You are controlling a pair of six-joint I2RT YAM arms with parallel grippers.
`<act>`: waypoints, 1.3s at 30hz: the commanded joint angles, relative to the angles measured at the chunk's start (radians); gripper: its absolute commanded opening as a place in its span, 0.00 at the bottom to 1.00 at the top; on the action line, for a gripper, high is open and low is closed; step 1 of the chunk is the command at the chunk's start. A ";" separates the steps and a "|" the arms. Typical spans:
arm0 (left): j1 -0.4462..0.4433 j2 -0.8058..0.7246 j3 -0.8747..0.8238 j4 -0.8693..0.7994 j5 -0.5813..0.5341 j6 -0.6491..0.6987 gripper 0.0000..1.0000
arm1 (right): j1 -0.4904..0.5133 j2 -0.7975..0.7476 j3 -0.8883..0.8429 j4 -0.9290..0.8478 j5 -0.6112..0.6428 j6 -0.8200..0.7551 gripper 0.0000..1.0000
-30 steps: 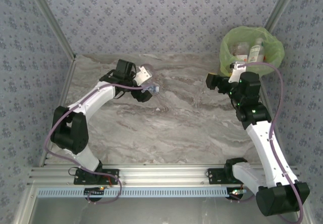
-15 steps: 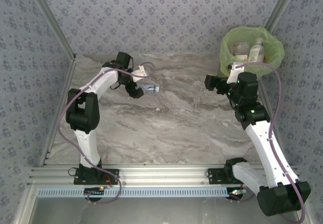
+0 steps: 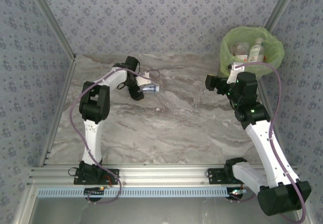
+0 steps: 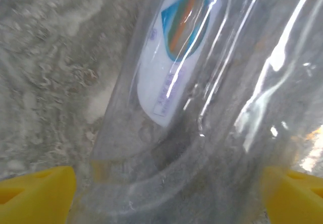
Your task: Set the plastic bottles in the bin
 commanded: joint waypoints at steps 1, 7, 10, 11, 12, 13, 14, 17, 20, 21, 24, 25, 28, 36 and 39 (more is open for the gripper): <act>-0.015 -0.010 -0.078 0.098 -0.133 0.048 0.90 | 0.007 -0.001 0.036 -0.018 0.025 -0.012 0.99; 0.009 -0.019 -0.110 0.070 -0.154 0.030 0.90 | 0.008 0.026 0.063 -0.017 0.031 -0.018 0.99; 0.014 -0.021 -0.132 0.053 -0.143 0.027 0.84 | 0.010 0.037 0.067 -0.012 0.031 -0.017 0.99; 0.014 -0.023 -0.139 0.054 -0.140 0.026 0.81 | 0.010 0.039 0.067 -0.010 0.031 -0.017 0.99; 0.014 -0.025 -0.145 0.060 -0.138 0.020 0.77 | 0.012 0.042 0.067 -0.009 0.031 -0.017 0.99; 0.015 -0.024 -0.147 0.064 -0.136 0.011 0.73 | 0.012 0.045 0.068 -0.008 0.032 -0.017 0.99; 0.014 -0.023 -0.144 0.068 -0.136 0.001 0.69 | 0.012 0.049 0.071 -0.008 0.031 -0.015 0.99; 0.021 0.000 -0.062 -0.004 -0.112 -0.059 0.55 | 0.014 0.052 0.086 -0.022 0.033 -0.023 0.99; 0.033 0.018 0.010 -0.061 -0.063 -0.104 0.48 | 0.015 0.045 0.102 -0.042 0.039 -0.027 0.99; 0.033 0.013 0.006 -0.053 -0.053 -0.109 0.47 | 0.016 0.041 0.104 -0.048 0.041 -0.026 0.99; 0.028 -0.015 -0.026 -0.015 -0.040 -0.123 0.41 | 0.019 0.027 0.099 -0.063 0.048 -0.027 0.99; 0.028 -0.030 -0.034 -0.010 -0.035 -0.136 0.41 | 0.018 0.025 0.099 -0.071 0.047 -0.025 0.99; 0.027 -0.088 -0.063 0.014 0.009 -0.189 0.38 | 0.019 0.025 0.098 -0.091 0.032 -0.006 0.99; -0.044 -0.332 -0.276 0.239 0.179 -0.397 0.32 | 0.036 0.051 0.037 -0.047 -0.046 0.152 0.99; -0.079 -0.404 -0.357 0.324 0.242 -0.488 0.32 | 0.069 0.064 0.030 -0.016 -0.037 0.187 0.99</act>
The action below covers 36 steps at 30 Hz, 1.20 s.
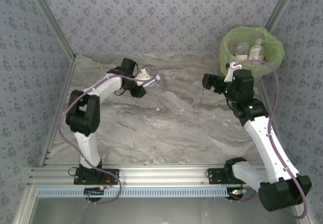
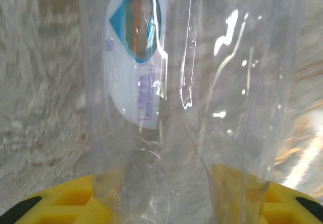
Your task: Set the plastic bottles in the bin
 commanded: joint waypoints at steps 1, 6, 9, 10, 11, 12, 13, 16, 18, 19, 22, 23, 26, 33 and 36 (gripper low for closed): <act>-0.039 -0.096 -0.066 0.145 0.138 -0.156 0.32 | 0.040 0.014 -0.017 0.058 -0.026 0.082 0.99; -0.089 -0.200 -0.190 0.295 0.244 -0.324 0.32 | 0.106 0.042 -0.020 0.116 -0.046 0.115 0.99; -0.120 -0.257 -0.268 0.399 0.285 -0.415 0.32 | 0.144 0.064 -0.020 0.139 -0.057 0.133 0.99; -0.130 -0.273 -0.288 0.420 0.295 -0.440 0.32 | 0.155 0.072 -0.021 0.145 -0.069 0.140 0.99; -0.141 -0.284 -0.307 0.432 0.306 -0.460 0.32 | 0.167 0.082 -0.019 0.149 -0.078 0.146 0.99; -0.150 -0.293 -0.316 0.437 0.317 -0.473 0.32 | 0.178 0.088 -0.019 0.154 -0.082 0.153 0.99; -0.160 -0.302 -0.330 0.440 0.328 -0.485 0.32 | 0.189 0.095 -0.019 0.162 -0.091 0.157 0.99; -0.192 -0.323 -0.362 0.445 0.345 -0.511 0.32 | 0.218 0.114 -0.017 0.180 -0.107 0.159 0.99; -0.210 -0.333 -0.384 0.456 0.352 -0.526 0.32 | 0.232 0.124 -0.016 0.187 -0.115 0.162 0.99; -0.218 -0.337 -0.397 0.469 0.354 -0.536 0.32 | 0.238 0.127 -0.019 0.200 -0.121 0.170 0.99; -0.228 -0.340 -0.431 0.523 0.371 -0.583 0.32 | 0.241 0.136 -0.048 0.281 -0.197 0.210 0.99; -0.229 -0.337 -0.441 0.547 0.381 -0.605 0.31 | 0.241 0.143 -0.057 0.314 -0.233 0.234 0.99; -0.234 -0.332 -0.469 0.614 0.410 -0.654 0.31 | 0.244 0.174 -0.064 0.367 -0.288 0.291 0.99; -0.243 -0.316 -0.466 0.663 0.476 -0.685 0.31 | 0.248 0.256 -0.041 0.372 -0.335 0.313 0.99; -0.244 -0.311 -0.457 0.654 0.504 -0.683 0.30 | 0.254 0.313 0.012 0.323 -0.407 0.308 0.99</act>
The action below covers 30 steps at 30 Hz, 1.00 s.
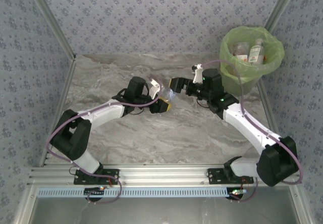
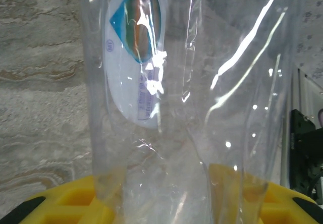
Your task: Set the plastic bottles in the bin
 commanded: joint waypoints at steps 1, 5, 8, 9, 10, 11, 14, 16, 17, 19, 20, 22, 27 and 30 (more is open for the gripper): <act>-0.006 -0.004 0.021 0.032 0.075 -0.011 0.30 | 0.013 0.045 0.063 -0.022 -0.076 0.000 0.99; -0.007 -0.005 0.025 0.020 0.103 -0.004 0.30 | 0.008 0.067 0.062 0.001 -0.075 -0.016 0.97; -0.008 -0.007 0.024 0.024 0.120 -0.003 0.30 | 0.005 0.085 0.075 0.015 -0.112 -0.022 0.94; -0.008 -0.007 0.022 0.027 0.125 -0.004 0.30 | 0.006 0.091 0.076 0.015 -0.105 -0.021 0.94; -0.009 -0.007 0.022 0.029 0.127 -0.004 0.30 | 0.006 0.093 0.075 0.018 -0.096 -0.018 0.93; -0.009 -0.007 0.022 0.029 0.127 -0.006 0.30 | 0.006 0.095 0.073 0.022 -0.097 -0.018 0.92; -0.009 -0.007 0.023 0.037 0.120 -0.016 0.30 | 0.008 0.110 0.076 0.022 -0.103 -0.007 0.88; -0.009 -0.008 0.021 0.056 0.116 -0.030 0.30 | 0.011 0.116 0.076 0.013 -0.086 -0.002 0.82; -0.008 -0.008 0.020 0.066 0.115 -0.036 0.30 | 0.014 0.117 0.075 0.009 -0.079 -0.001 0.77; -0.008 -0.006 0.016 0.089 0.116 -0.048 0.30 | 0.015 0.115 0.068 0.005 -0.065 0.000 0.67; -0.008 -0.004 0.017 0.095 0.115 -0.053 0.30 | 0.014 0.113 0.064 0.006 -0.061 0.001 0.64; -0.009 0.002 0.016 0.106 0.112 -0.063 0.31 | 0.016 0.109 0.059 0.005 -0.053 -0.003 0.57; -0.009 0.015 0.024 0.103 0.111 -0.071 0.34 | 0.016 0.104 0.056 0.004 -0.049 -0.020 0.42; -0.010 0.020 0.027 0.096 0.110 -0.071 0.35 | 0.018 0.106 0.058 0.003 -0.054 -0.023 0.29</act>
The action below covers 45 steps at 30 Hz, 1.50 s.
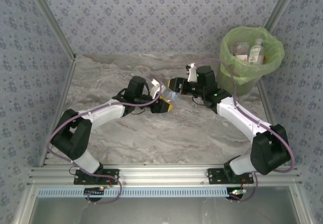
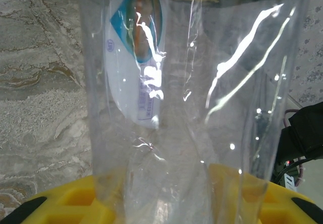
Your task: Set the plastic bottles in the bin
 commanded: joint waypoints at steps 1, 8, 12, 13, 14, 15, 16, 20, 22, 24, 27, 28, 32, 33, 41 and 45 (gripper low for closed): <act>-0.005 0.014 0.027 0.050 0.017 -0.013 0.35 | 0.013 -0.009 0.011 -0.014 -0.013 -0.020 0.24; -0.006 0.015 0.033 0.036 -0.002 -0.013 0.43 | 0.014 -0.013 0.020 -0.024 -0.006 -0.039 0.00; -0.004 0.017 0.037 0.024 0.003 -0.014 0.58 | 0.014 -0.016 0.021 -0.027 -0.003 -0.043 0.00; -0.006 0.018 0.037 0.019 0.003 -0.016 0.63 | 0.015 -0.019 0.021 -0.029 0.003 -0.044 0.00; -0.005 0.018 0.037 0.016 0.001 -0.020 0.69 | 0.015 -0.024 0.021 -0.030 0.010 -0.045 0.00; -0.004 0.017 0.037 0.011 -0.003 -0.022 0.73 | 0.013 -0.026 0.022 -0.032 0.015 -0.047 0.00; -0.004 0.015 0.035 0.009 -0.005 -0.025 0.79 | 0.015 -0.030 0.022 -0.035 0.022 -0.050 0.00; -0.004 -0.019 0.006 0.025 -0.042 -0.021 0.93 | 0.013 -0.040 0.026 -0.052 0.038 -0.060 0.00; -0.001 -0.037 -0.006 0.028 -0.069 -0.015 0.95 | 0.011 -0.043 0.030 -0.063 0.046 -0.066 0.00; 0.005 -0.055 -0.016 0.036 -0.074 -0.017 0.99 | 0.008 -0.048 0.038 -0.076 0.061 -0.074 0.00; 0.012 -0.093 -0.035 0.052 -0.078 -0.008 0.99 | -0.001 -0.062 0.055 -0.104 0.086 -0.090 0.00; 0.014 -0.109 -0.044 0.060 -0.081 -0.005 0.99 | -0.005 -0.067 0.059 -0.118 0.098 -0.098 0.00; 0.028 -0.180 -0.087 0.082 -0.115 0.005 0.99 | -0.031 -0.100 0.092 -0.178 0.146 -0.139 0.00; 0.030 -0.197 -0.094 0.079 -0.140 0.010 0.99 | -0.038 -0.109 0.101 -0.189 0.160 -0.148 0.00; 0.089 -0.356 -0.205 0.123 -0.510 -0.047 0.99 | -0.100 -0.193 0.225 -0.271 0.323 -0.289 0.00; 0.102 -0.425 -0.255 0.117 -0.703 -0.051 0.99 | -0.144 -0.223 0.274 -0.244 0.390 -0.353 0.00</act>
